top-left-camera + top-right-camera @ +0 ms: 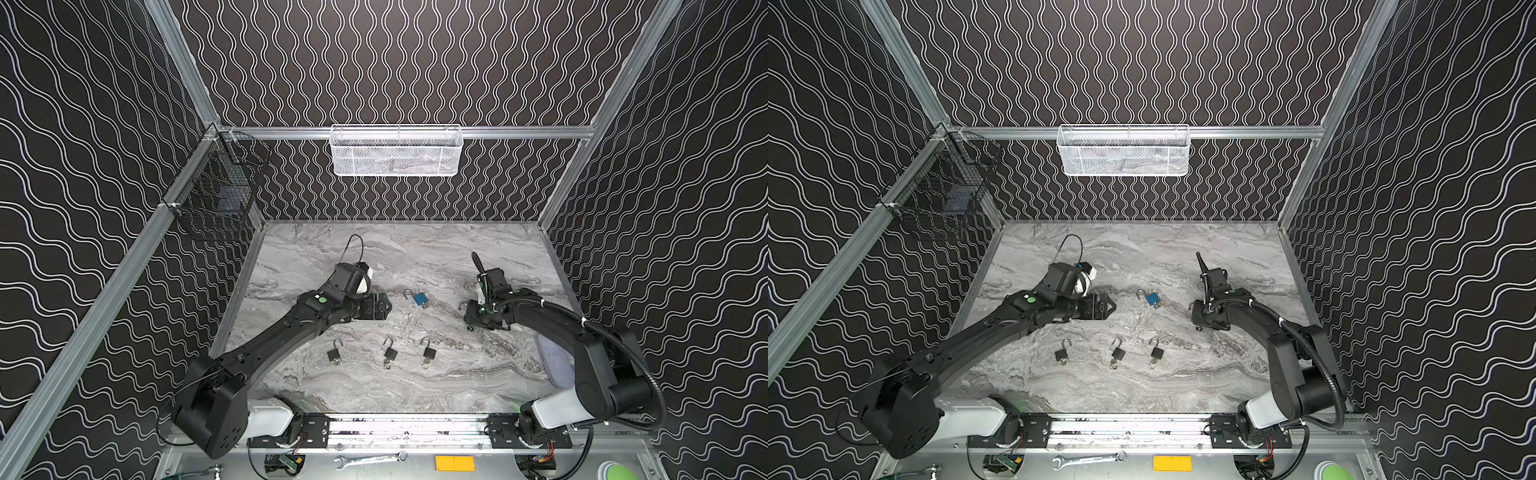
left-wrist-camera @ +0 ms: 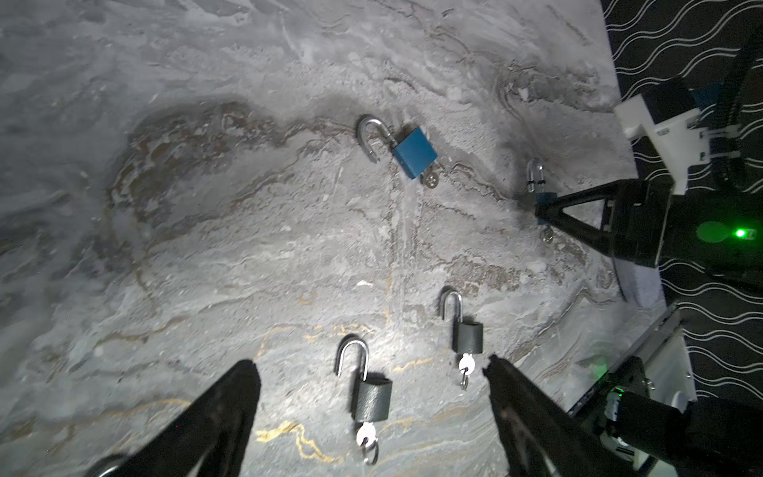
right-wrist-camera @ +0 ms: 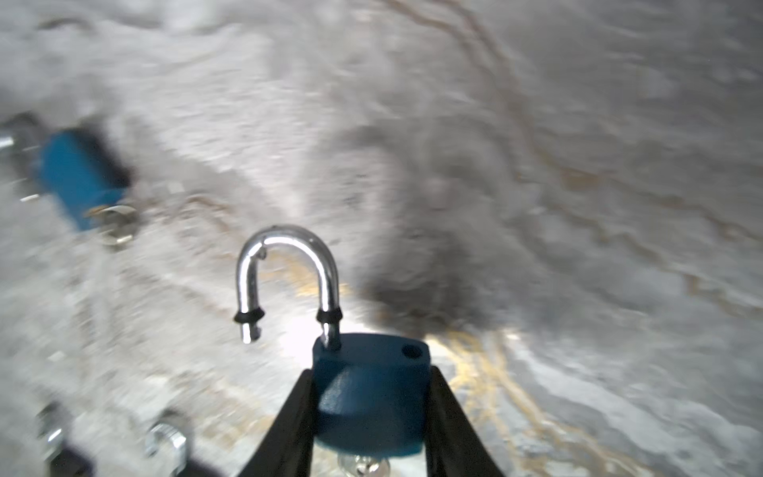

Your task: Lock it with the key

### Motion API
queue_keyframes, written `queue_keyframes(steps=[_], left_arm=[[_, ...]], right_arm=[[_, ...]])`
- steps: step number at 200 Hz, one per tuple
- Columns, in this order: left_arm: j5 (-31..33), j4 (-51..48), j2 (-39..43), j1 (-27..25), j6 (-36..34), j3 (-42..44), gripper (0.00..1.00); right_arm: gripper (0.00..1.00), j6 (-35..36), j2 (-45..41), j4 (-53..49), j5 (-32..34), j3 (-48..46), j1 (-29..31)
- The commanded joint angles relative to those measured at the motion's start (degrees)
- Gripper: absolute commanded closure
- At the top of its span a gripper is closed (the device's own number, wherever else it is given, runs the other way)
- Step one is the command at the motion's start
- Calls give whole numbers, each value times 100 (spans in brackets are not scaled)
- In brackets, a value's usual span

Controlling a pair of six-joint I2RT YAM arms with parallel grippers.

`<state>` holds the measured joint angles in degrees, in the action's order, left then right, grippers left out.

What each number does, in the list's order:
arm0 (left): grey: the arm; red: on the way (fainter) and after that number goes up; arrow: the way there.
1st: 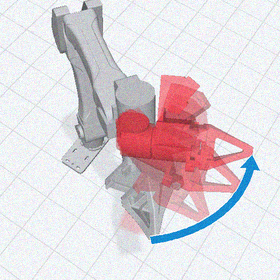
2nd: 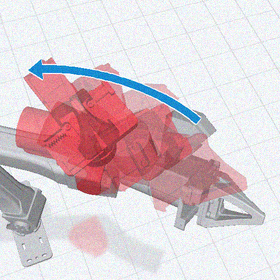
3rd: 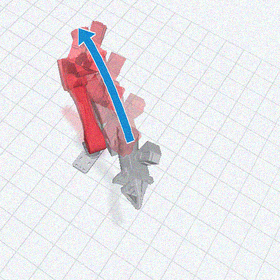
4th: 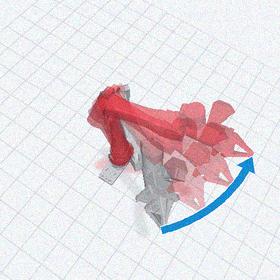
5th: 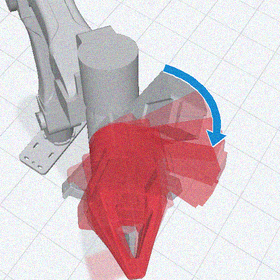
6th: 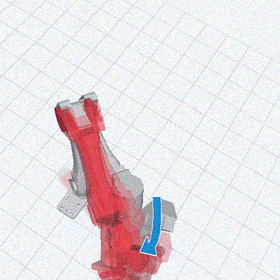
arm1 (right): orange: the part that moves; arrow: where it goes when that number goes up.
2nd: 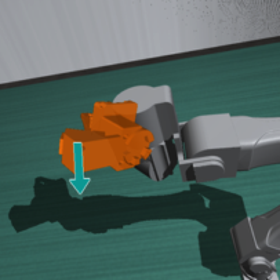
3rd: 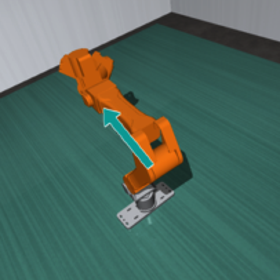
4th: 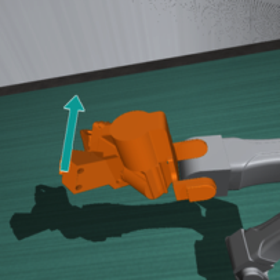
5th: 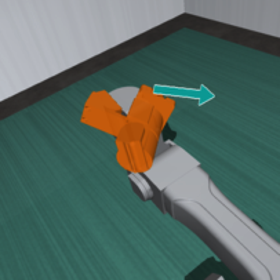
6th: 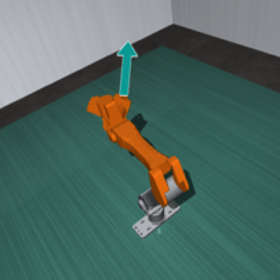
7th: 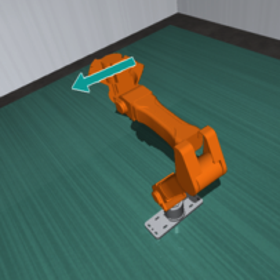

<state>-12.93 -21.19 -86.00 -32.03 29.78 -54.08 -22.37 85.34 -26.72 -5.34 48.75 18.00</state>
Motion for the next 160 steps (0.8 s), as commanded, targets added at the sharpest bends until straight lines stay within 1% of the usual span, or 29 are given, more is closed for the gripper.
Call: queue_keyframes(steps=[1,26,42,47,64,96,100,114,136,160], left_arm=[[-491,618,-253,12,5,-147,12],[-1065,1190,-631,10,269,-283,15],[-1452,1553,-848,12,429,-345,17],[-1544,1668,-895,13,487,-357,17],[-1815,2015,-1026,7,643,-340,19],[-2068,2264,-1155,15,785,-264,23],[-2092,2295,-1159,16,802,-252,24],[-2152,2416,-1182,16,861,-212,25],[-2185,2416,-1264,21,856,-247,27],[-2313,2560,-1367,25,919,-230,32]], right_arm=[[98,195,-164,200,-538,132,141],[98,290,-267,298,-833,238,459],[98,329,-253,273,-813,368,669],[98,338,-245,258,-799,420,872],[98,341,-164,229,-744,600,1148],[98,304,-24,314,-733,801,1540],[98,297,-5,316,-727,978,1576],[98,271,96,326,-686,1103,1705],[98,302,221,267,-637,1295,1843],[98,321,282,257,-626,1400,1924]])
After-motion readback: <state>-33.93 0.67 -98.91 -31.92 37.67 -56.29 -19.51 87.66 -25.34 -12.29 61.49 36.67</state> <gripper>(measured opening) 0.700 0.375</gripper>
